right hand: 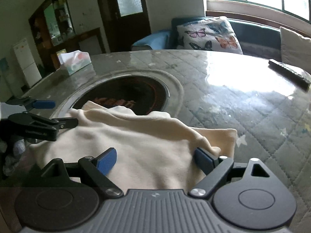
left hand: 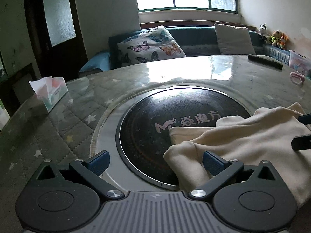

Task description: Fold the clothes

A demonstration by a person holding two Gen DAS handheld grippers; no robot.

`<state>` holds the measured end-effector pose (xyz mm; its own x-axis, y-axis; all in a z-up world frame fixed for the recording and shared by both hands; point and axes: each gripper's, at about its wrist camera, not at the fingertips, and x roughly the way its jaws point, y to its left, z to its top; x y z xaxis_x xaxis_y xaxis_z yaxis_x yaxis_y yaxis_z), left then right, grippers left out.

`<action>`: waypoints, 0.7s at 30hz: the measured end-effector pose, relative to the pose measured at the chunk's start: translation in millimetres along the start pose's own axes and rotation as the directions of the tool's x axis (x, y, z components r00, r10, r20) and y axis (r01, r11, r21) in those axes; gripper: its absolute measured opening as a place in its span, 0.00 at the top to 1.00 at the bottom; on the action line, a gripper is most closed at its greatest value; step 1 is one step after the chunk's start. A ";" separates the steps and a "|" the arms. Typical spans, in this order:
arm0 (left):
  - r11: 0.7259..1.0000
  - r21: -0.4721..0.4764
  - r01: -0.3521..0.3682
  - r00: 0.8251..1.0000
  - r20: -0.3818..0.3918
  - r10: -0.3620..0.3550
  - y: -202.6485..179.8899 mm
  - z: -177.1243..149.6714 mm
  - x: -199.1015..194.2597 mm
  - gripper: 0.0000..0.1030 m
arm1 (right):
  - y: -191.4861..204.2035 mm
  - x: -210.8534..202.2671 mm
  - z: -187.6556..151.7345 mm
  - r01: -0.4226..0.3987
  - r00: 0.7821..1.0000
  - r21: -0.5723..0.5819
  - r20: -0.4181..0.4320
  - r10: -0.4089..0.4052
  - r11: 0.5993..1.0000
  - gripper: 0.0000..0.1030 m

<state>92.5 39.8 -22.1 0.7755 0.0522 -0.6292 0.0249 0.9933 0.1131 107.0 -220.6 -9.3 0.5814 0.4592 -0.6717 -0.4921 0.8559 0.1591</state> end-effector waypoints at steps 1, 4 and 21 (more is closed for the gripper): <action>1.000 -0.001 0.002 1.000 0.001 -0.002 0.0 1.1 0.4 0.00 | -1.2 1.8 0.5 0.002 1.000 0.003 -0.004 -0.002 1.000 0.13; 1.000 -0.003 0.006 1.000 0.004 -0.006 -0.1 4.4 1.9 0.00 | -0.7 -1.4 1.8 -0.002 1.000 -0.007 0.008 0.002 1.000 0.11; 1.000 -0.025 -0.009 1.000 -0.018 0.008 4.8 8.6 4.0 0.00 | 46.6 -11.7 3.9 0.013 0.999 -0.169 0.048 -0.005 0.986 0.10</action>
<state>101.2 43.9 -17.4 0.7639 0.0621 -0.6423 0.0026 0.9951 0.0992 79.9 -185.2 8.8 0.6143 0.4662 -0.6366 -0.5871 0.8091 0.0261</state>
